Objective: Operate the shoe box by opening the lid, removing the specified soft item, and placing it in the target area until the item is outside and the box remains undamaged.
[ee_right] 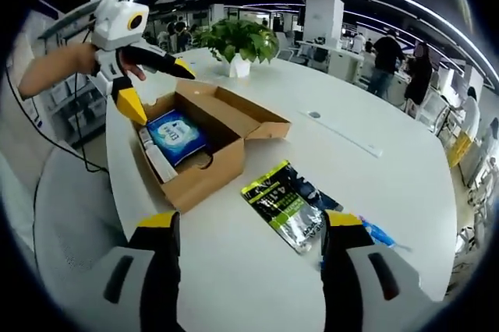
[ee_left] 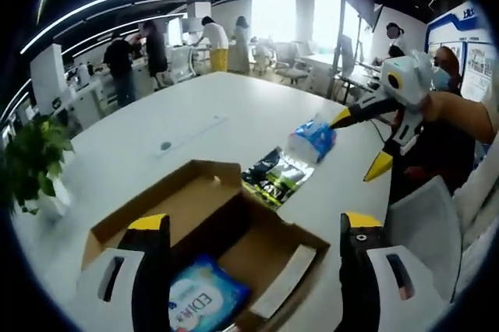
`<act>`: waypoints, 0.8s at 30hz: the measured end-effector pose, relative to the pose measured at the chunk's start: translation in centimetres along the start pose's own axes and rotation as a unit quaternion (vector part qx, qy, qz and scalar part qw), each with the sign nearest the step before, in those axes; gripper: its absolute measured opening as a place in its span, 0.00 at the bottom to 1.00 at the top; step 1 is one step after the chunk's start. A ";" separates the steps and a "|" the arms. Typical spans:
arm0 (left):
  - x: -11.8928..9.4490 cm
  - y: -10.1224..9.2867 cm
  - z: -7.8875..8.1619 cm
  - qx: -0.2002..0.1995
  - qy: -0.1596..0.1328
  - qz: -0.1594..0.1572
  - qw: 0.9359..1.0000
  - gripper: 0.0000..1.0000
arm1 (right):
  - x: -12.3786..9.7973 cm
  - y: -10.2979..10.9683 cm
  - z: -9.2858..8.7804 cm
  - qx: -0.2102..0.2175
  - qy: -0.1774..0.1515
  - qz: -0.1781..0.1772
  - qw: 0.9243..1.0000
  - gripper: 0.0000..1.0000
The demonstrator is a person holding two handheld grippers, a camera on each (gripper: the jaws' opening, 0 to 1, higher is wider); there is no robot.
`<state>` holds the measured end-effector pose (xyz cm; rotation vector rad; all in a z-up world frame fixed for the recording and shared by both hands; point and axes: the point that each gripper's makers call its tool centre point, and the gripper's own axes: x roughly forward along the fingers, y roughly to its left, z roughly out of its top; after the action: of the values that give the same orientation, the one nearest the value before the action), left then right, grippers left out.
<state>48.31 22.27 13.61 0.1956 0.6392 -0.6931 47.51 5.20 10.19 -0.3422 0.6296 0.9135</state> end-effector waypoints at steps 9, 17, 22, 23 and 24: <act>-2.8 1.8 -2.5 -0.030 0.004 0.037 0.999 0.95 | 1.9 2.0 1.6 -0.001 -0.003 0.032 0.999 0.71; -5.3 3.4 -5.4 -0.061 0.012 0.063 0.996 1.00 | 3.3 3.5 2.5 0.002 -0.005 0.054 0.999 0.72; -6.7 4.2 -7.1 -0.075 0.016 0.080 0.994 1.00 | 4.2 4.6 3.2 -0.001 -0.010 0.072 0.997 0.74; -6.9 4.3 -7.3 -0.078 0.016 0.082 0.993 1.00 | 4.5 4.8 3.5 -0.001 -0.011 0.075 0.997 0.74; -7.2 4.6 -7.8 -0.084 0.017 0.086 0.993 1.00 | 4.7 4.9 3.6 -0.003 -0.010 0.078 0.997 0.73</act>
<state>43.31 32.49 11.66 0.1053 0.7003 -0.4685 46.88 12.87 9.92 -0.2915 0.6423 1.0670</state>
